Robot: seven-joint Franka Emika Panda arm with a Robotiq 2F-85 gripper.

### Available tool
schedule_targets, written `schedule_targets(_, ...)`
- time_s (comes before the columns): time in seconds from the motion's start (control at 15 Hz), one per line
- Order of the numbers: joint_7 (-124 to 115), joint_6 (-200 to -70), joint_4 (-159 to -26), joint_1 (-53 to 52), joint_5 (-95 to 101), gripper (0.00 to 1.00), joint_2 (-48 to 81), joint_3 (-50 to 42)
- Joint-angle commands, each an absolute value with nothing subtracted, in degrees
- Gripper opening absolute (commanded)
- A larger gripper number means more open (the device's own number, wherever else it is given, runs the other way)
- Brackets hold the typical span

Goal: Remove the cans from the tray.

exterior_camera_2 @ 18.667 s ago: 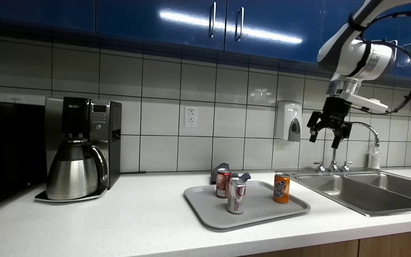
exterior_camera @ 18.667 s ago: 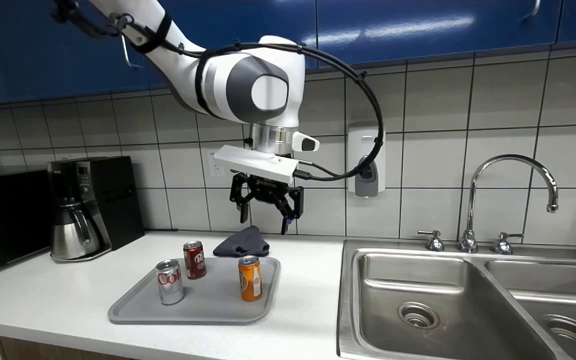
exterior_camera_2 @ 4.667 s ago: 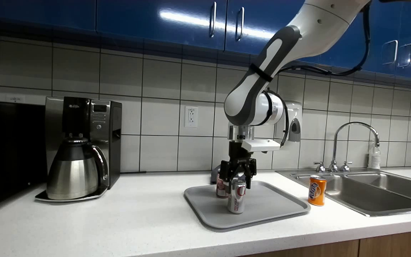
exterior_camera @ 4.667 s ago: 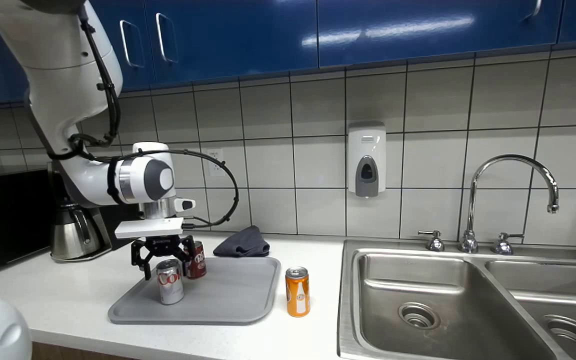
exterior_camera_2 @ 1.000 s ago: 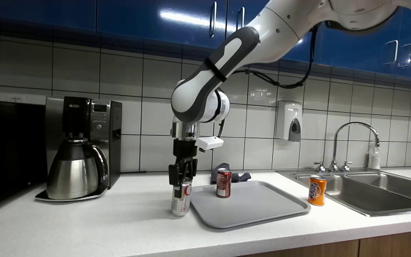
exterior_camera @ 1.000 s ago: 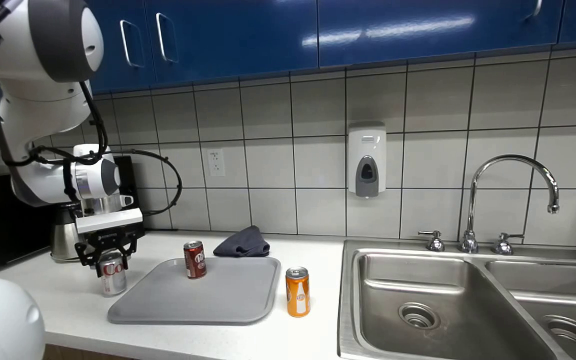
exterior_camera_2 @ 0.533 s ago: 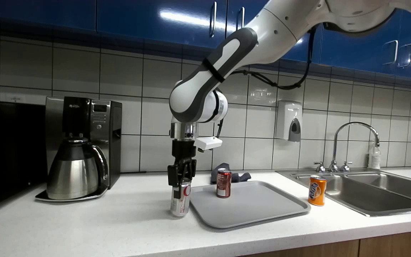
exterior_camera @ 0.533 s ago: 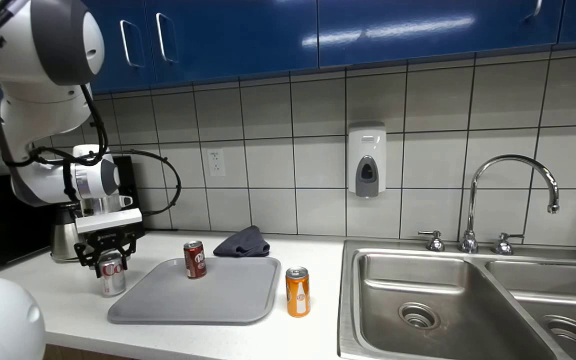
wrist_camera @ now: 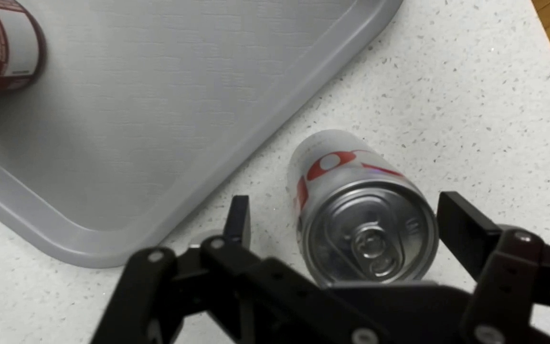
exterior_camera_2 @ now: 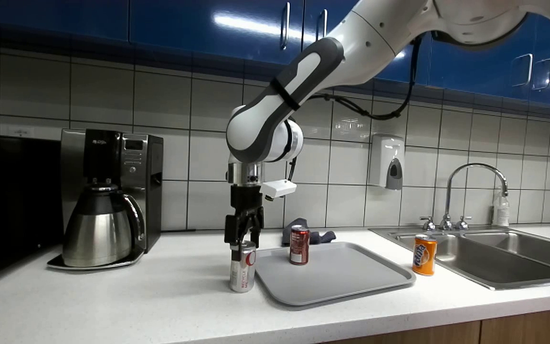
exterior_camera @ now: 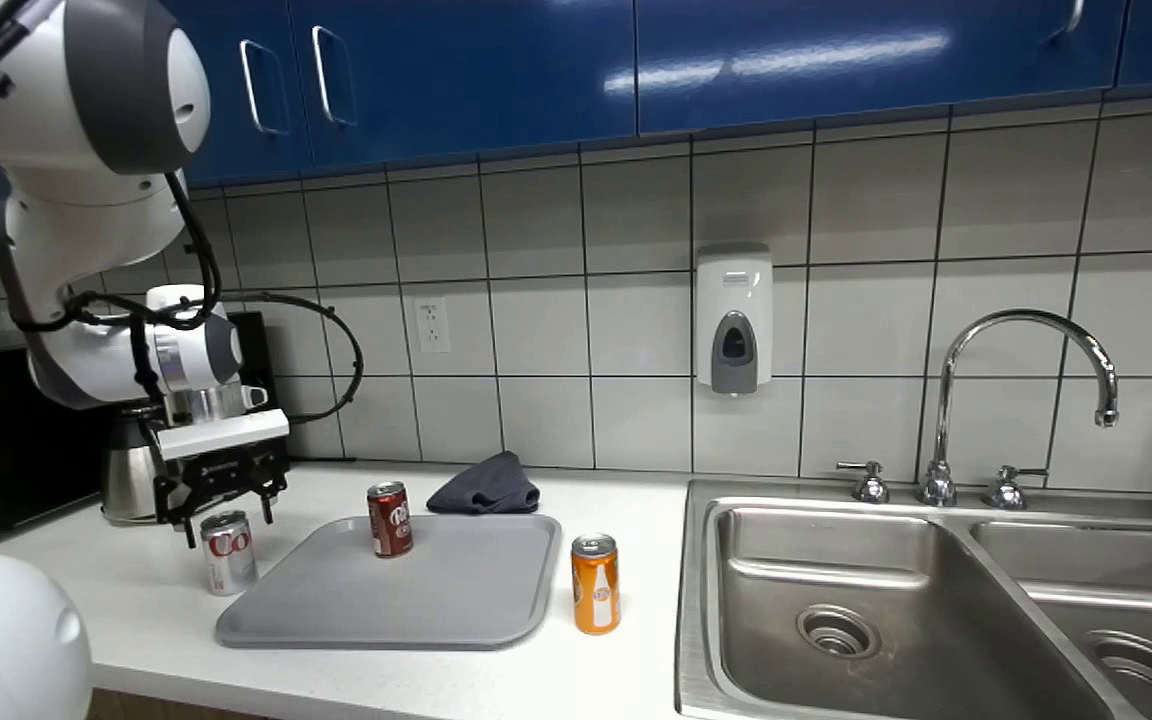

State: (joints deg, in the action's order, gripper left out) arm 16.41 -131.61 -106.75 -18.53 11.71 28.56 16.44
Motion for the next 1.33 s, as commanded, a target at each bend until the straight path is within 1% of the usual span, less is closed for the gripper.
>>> schedule_targets(0.0, 17.7, -129.1, -105.0, -18.5, 11.4, 1.00, 27.9, 16.6)
schedule_targets(0.67, 19.8, -129.6, -105.3, -16.0, 7.9, 1.00, 23.0, 17.1)
schedule_targets(1.27, 17.2, -131.1, -106.0, -12.3, 7.5, 1.00, 20.7, 13.2)
